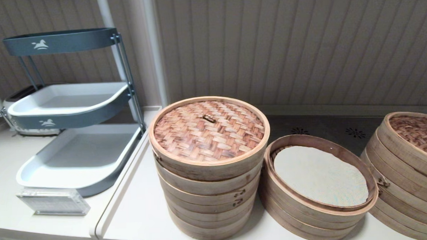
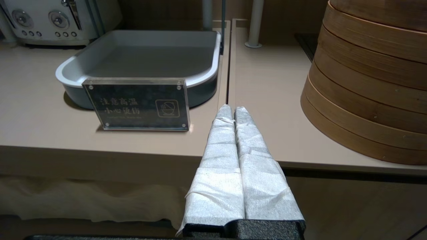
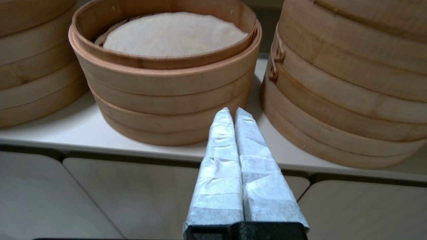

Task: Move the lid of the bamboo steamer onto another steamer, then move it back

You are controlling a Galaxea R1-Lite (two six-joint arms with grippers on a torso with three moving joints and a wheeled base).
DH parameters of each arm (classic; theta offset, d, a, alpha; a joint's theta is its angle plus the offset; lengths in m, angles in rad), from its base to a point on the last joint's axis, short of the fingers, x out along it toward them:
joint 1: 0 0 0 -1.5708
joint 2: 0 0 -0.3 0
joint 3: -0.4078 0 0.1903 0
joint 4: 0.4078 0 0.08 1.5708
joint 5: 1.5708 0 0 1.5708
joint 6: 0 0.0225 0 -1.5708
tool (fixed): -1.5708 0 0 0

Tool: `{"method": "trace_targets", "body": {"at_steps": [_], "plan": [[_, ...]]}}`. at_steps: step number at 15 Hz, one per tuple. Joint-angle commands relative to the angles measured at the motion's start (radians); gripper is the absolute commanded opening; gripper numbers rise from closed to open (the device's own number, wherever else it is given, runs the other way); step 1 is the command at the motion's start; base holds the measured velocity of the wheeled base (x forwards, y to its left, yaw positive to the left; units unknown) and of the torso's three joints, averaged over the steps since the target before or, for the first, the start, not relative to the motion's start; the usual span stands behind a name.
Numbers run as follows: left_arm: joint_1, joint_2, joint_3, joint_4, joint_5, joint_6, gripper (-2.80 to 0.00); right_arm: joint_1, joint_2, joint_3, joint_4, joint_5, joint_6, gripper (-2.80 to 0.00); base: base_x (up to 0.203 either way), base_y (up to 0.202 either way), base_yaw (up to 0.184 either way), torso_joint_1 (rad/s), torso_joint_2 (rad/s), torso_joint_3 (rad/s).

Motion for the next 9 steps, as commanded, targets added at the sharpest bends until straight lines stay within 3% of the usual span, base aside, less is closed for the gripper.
{"method": "trace_targets", "body": {"at_steps": [1, 9], "plan": [[0.000, 0.000, 0.028, -0.001, 0.000, 0.000, -2.80, 0.001, -0.055, 0.010, 0.007, 0.001, 0.002, -2.80, 0.000, 0.000, 0.000, 0.000, 0.00, 0.000], [0.000, 0.000, 0.028, -0.001, 0.000, 0.000, -2.80, 0.001, -0.054, 0.009, 0.010, 0.003, 0.002, -2.80, 0.000, 0.000, 0.000, 0.000, 0.00, 0.000]]}}
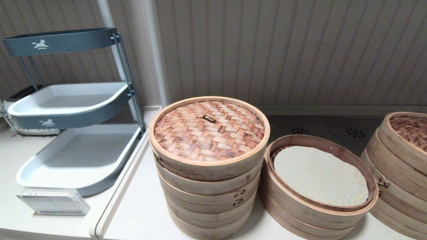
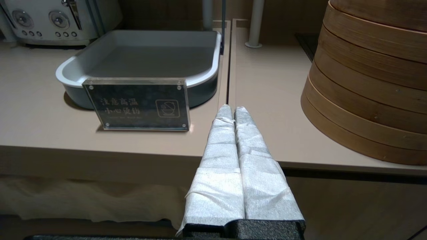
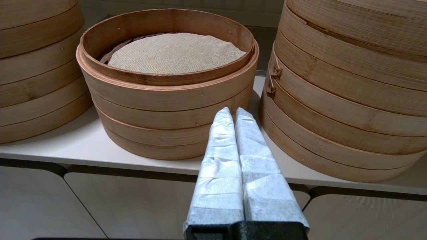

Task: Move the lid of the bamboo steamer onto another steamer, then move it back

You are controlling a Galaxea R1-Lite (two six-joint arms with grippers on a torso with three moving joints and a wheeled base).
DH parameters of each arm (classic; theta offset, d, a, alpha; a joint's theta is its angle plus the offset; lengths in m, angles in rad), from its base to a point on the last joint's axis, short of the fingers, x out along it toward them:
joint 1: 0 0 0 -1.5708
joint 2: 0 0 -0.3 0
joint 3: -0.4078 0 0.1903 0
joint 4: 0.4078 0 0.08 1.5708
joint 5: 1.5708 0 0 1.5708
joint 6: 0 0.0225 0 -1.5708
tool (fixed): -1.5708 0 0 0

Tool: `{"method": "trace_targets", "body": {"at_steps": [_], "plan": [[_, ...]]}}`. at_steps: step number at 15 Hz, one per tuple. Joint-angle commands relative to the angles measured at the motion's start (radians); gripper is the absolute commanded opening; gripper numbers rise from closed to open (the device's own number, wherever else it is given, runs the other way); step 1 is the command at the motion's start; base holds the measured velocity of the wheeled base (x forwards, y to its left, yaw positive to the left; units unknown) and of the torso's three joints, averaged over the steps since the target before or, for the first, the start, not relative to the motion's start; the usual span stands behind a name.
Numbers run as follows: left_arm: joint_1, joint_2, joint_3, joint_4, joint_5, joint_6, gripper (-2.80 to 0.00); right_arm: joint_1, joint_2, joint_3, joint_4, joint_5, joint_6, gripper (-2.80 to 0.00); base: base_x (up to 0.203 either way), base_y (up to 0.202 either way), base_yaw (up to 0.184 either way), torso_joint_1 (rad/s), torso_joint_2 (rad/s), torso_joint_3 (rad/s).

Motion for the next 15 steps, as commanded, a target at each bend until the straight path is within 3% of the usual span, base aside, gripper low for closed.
{"method": "trace_targets", "body": {"at_steps": [1, 3, 15], "plan": [[0.000, 0.000, 0.028, -0.001, 0.000, 0.000, -2.80, 0.000, 0.003, 0.000, 0.001, 0.000, -0.001, -2.80, 0.000, 0.000, 0.000, 0.000, 0.00, 0.000], [0.000, 0.000, 0.028, -0.001, 0.000, 0.000, -2.80, 0.000, 0.001, 0.023, -0.051, 0.004, 0.016, -2.80, 0.000, 0.000, 0.000, 0.000, 0.00, 0.000], [0.000, 0.000, 0.028, -0.001, 0.000, 0.000, -2.80, 0.000, 0.001, 0.023, -0.052, 0.004, 0.016, -2.80, 0.000, 0.000, 0.000, 0.000, 0.00, 0.000]]}}
